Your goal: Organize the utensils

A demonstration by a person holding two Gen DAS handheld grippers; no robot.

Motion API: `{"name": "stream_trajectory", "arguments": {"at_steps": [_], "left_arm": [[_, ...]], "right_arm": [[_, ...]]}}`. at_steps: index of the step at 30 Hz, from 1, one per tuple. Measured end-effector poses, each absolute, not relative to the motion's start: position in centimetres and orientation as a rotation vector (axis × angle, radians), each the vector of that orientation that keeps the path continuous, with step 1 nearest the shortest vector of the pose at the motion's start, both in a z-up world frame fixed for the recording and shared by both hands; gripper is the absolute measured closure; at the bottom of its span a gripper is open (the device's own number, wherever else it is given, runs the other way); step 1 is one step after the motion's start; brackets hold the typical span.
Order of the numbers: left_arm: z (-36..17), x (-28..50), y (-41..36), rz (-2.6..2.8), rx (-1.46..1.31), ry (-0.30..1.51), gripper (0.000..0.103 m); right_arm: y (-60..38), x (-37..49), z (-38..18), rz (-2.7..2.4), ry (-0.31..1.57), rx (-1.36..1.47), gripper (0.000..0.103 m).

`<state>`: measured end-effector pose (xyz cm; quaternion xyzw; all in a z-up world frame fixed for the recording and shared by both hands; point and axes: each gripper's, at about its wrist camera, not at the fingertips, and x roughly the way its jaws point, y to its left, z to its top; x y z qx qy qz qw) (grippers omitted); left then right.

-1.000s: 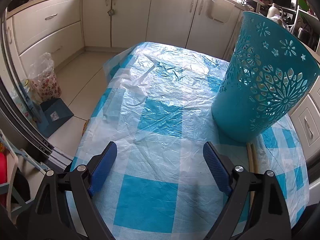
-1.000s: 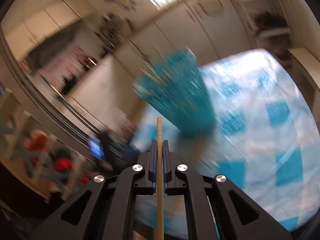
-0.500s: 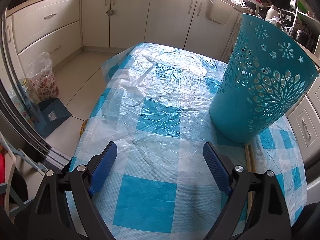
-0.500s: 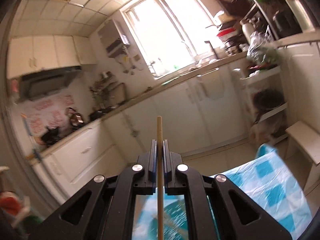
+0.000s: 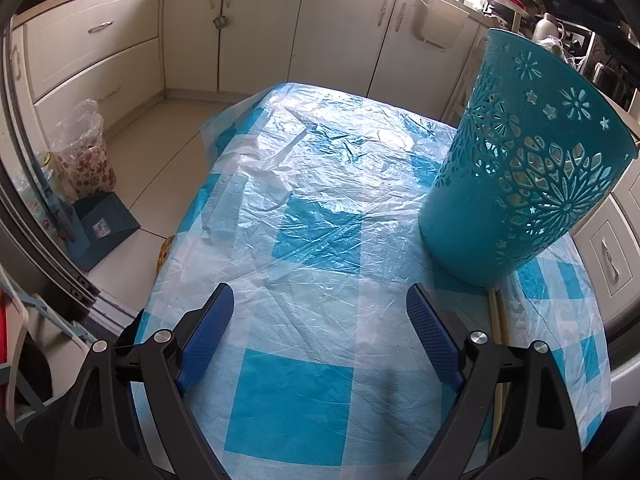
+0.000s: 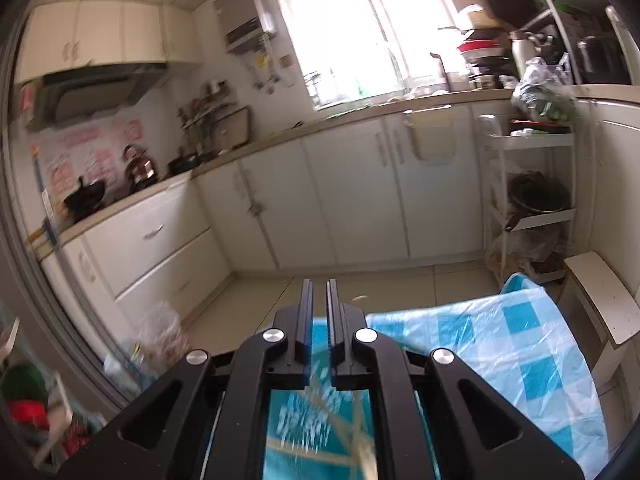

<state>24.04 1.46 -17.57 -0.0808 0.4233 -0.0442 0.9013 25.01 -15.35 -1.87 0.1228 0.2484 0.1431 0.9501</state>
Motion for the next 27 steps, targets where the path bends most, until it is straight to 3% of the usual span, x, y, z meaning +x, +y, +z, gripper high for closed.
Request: {"name": "stream_trajectory", "arguments": {"at_steps": [2,7,15,27], "left_arm": [[-17.6,24.0,1.5,-0.091,-0.171,0.876,0.019],[-17.6,23.9,1.6,-0.089,-0.175,0.872,0.018],[-17.3,23.7,1.5,-0.087,-0.170,0.857,0.018],[-17.0,23.2,1.4,-0.099,-0.172,0.829,0.018]], "right_arm": [[-15.5,22.9,-1.7,0.312,0.505,0.231,0.095],[-16.7,15.2,-2.1,0.319,0.498,0.190,0.071],[-16.8,12.2,-13.2,0.243,0.872,0.151,0.072],[-14.9,15.7,-17.3,0.188,0.984,0.123,0.075]]}}
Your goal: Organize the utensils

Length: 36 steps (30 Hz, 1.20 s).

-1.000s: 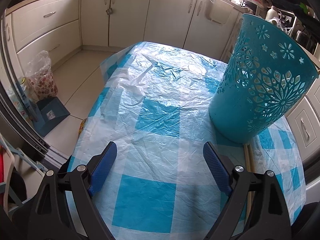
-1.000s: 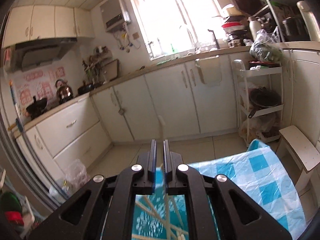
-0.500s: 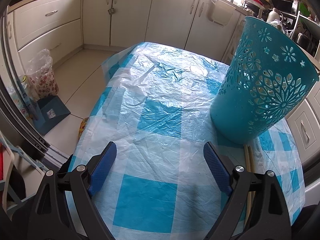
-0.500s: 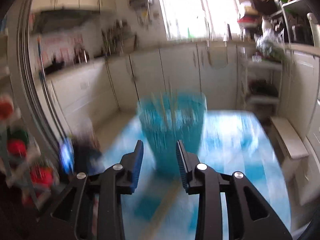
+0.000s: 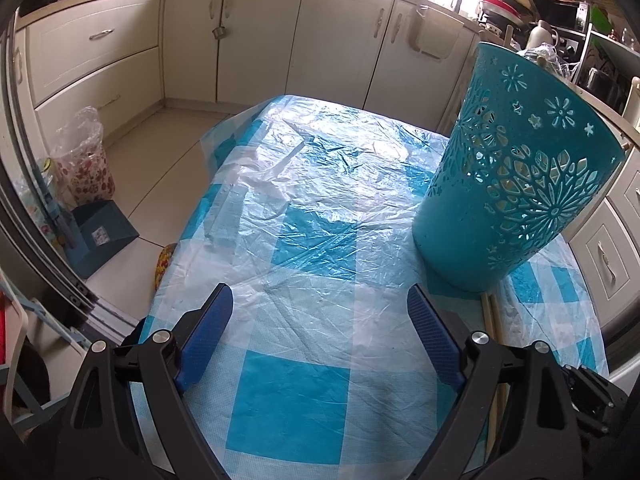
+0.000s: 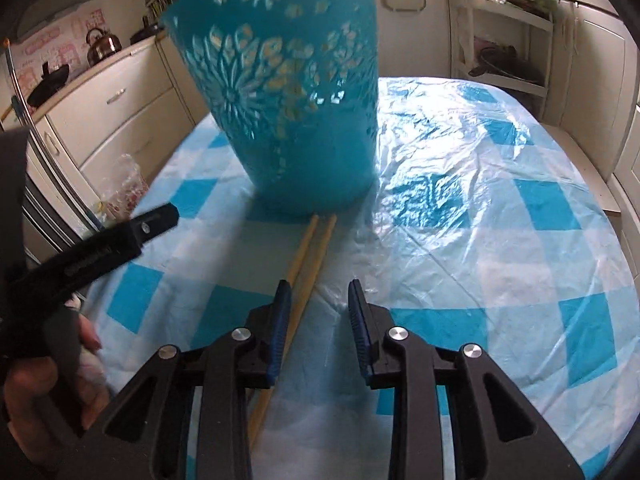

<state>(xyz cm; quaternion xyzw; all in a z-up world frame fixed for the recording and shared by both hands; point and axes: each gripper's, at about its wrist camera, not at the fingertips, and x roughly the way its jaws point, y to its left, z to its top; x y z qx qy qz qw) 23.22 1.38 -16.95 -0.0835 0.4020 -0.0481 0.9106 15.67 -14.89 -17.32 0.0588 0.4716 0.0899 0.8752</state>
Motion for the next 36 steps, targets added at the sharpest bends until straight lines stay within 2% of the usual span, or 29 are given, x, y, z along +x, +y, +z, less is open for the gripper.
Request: {"name": "stream_trajectory", "arguments": {"at_steps": [4,7,14,20,26,28,29,31,33,36], "left_arm": [[-17.0,23.2,1.3,-0.100,-0.170,0.827,0.018],[-17.0,23.2,1.3,-0.099,-0.169,0.829,0.018],[-17.1,23.5,-1.5,-0.179,-0.080,0.899,0.018],[-17.4,23.5,-7.2,-0.279,0.047,0.930,0.019],[-18.0,24.2,-10.7,-0.280,0.158,0.947,0.042],[-17.9,24.3,-11.0,-0.291,0.160,0.938,0.060],[-17.8,24.3,-11.0,-0.294,0.164,0.935,0.066],[-17.7,24.3,-11.0,-0.307,0.163,0.934,0.091],[-17.6,24.3,-10.5,-0.315,0.155,0.942,0.096],[-17.5,24.1,-8.6,-0.316,0.107,0.960,0.097]], "right_arm": [[-15.3,15.2,-17.2,0.190,0.993,0.088,0.088],[-15.6,14.6,-17.0,0.214,1.012,0.041,0.093],[-18.2,12.7,-17.0,0.228,1.038,0.086,0.094],[-19.7,12.1,-17.0,0.234,1.037,0.180,0.094],[-19.9,11.9,-16.9,0.246,1.024,0.187,0.094],[-19.9,12.0,-17.0,0.249,1.020,0.182,0.094],[-19.9,12.0,-17.0,0.249,1.018,0.180,0.094],[-19.9,12.0,-16.9,0.246,1.013,0.174,0.094],[-19.9,12.1,-16.9,0.239,1.005,0.175,0.092],[-20.0,12.6,-16.9,0.229,0.996,0.188,0.077]]}}
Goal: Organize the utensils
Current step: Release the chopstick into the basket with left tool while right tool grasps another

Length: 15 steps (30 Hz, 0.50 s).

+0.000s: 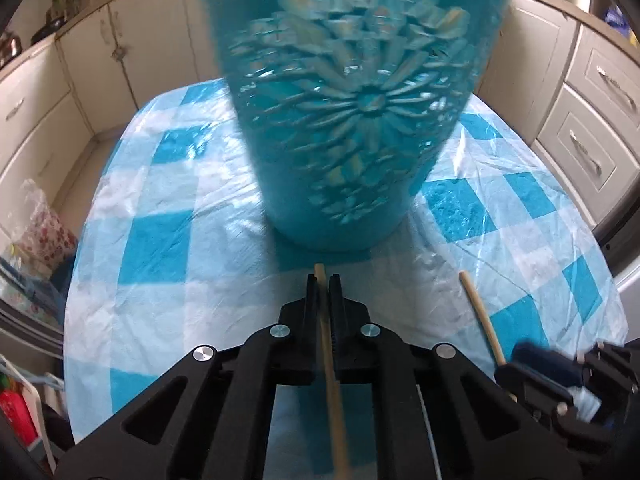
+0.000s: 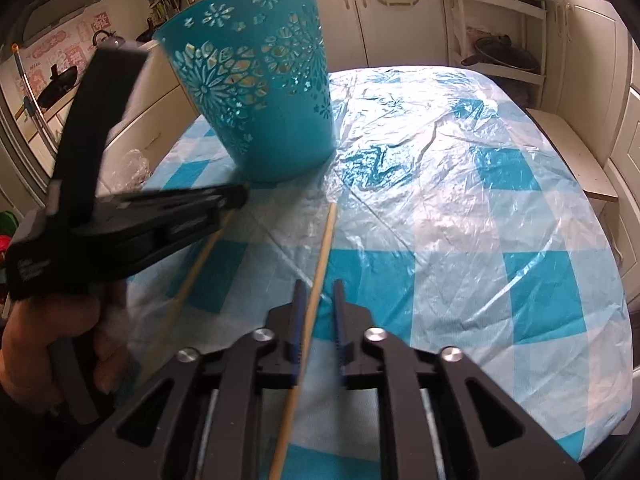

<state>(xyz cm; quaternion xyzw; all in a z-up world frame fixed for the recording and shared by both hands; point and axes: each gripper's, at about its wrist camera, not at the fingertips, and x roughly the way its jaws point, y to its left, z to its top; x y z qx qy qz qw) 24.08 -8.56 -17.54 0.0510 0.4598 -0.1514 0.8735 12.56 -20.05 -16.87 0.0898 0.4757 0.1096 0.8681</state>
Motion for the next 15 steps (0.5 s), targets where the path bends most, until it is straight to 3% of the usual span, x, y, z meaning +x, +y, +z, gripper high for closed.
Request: {"name": "stream_trajectory", "arguments": {"at_steps": [6,8,9,15], "left_arm": [[-17.5,23.8,-6.9,-0.305,0.067,1.011,0.097],[-17.5,23.9,-7.1,-0.305,0.091,1.014,0.097],[-17.4,23.9,-7.5,-0.305,0.131,1.008,0.097],[-16.6,23.6,-6.0,-0.400,0.028,1.046,0.098]], "right_arm": [[-19.1,14.0,-16.9,0.216,0.995,0.133,0.075],[-18.3,14.2,-17.0,0.228,0.995,0.083,0.085],[-18.1,14.3,-17.0,0.240,0.997,0.075,0.094],[-18.6,14.1,-17.3,0.273,0.991,0.135,0.096]]}}
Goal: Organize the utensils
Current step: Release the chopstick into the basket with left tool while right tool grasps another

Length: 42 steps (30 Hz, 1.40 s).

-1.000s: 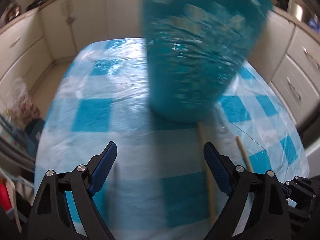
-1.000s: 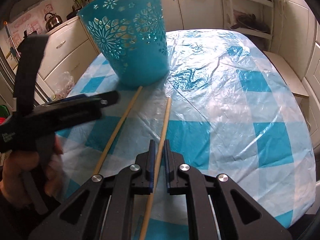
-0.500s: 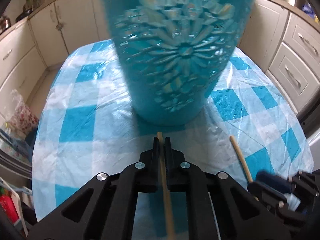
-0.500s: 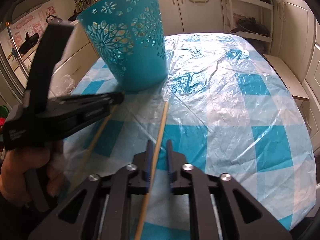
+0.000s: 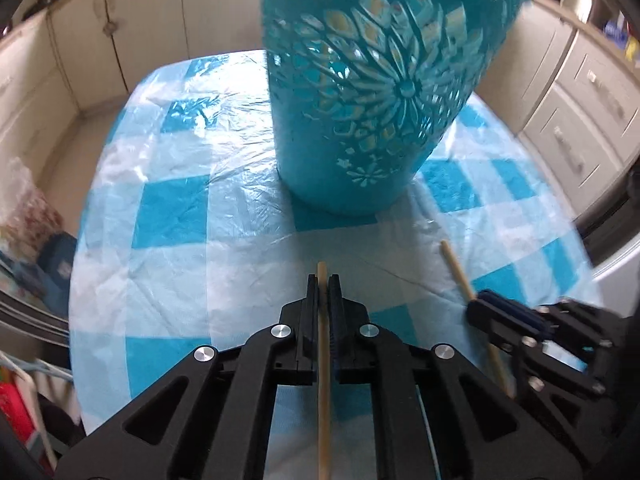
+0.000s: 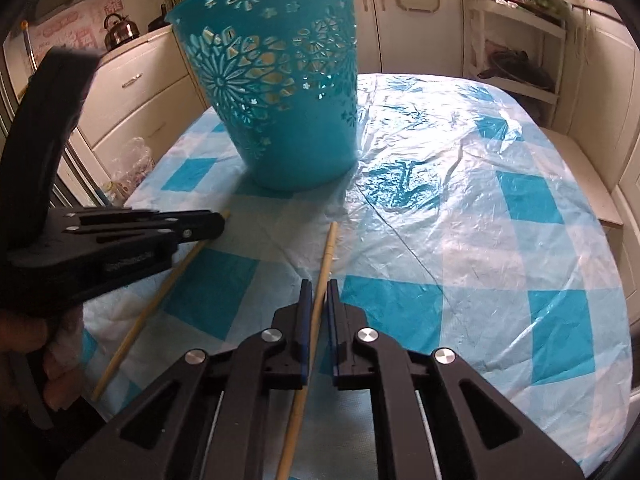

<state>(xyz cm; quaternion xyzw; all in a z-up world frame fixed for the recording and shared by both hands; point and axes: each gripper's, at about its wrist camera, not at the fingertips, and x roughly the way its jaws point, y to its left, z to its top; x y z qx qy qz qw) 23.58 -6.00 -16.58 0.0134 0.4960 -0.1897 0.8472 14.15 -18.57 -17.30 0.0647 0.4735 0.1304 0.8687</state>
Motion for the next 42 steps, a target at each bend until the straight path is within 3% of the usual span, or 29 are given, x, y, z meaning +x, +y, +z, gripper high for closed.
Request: {"name": "stream_trajectory", "arguments": {"at_steps": [4,8,14,21,31,42], "left_arm": [[-13.5,22.2,-3.0,-0.486,-0.134,0.984,0.098],[-7.9,20.6,-0.9,-0.588,-0.255,0.814,0.098],[-0.1,20.9,-0.3,-0.632,-0.350,0.584,0.098],[5.3,22.9,-2.1,-0.521,-0.368,0.397,0.098],[9.2,26.4,-4.6,-0.338,-0.352,0.186,0.098],[6.9,30.2,-5.8,-0.219,-0.366,0.148,0.098]], "right_arm": [[-18.6,14.0,-17.4,0.268,0.981,0.140,0.096],[-18.8,14.0,-17.5,0.268,0.976,0.159,0.096],[-18.8,13.9,-17.5,0.267,0.967,0.161,0.096],[-18.8,13.7,-17.5,0.271,0.958,0.158,0.096],[-18.4,13.6,-17.5,0.273,0.952,0.134,0.096],[-18.1,13.9,-17.5,0.276,0.950,0.112,0.095]]}}
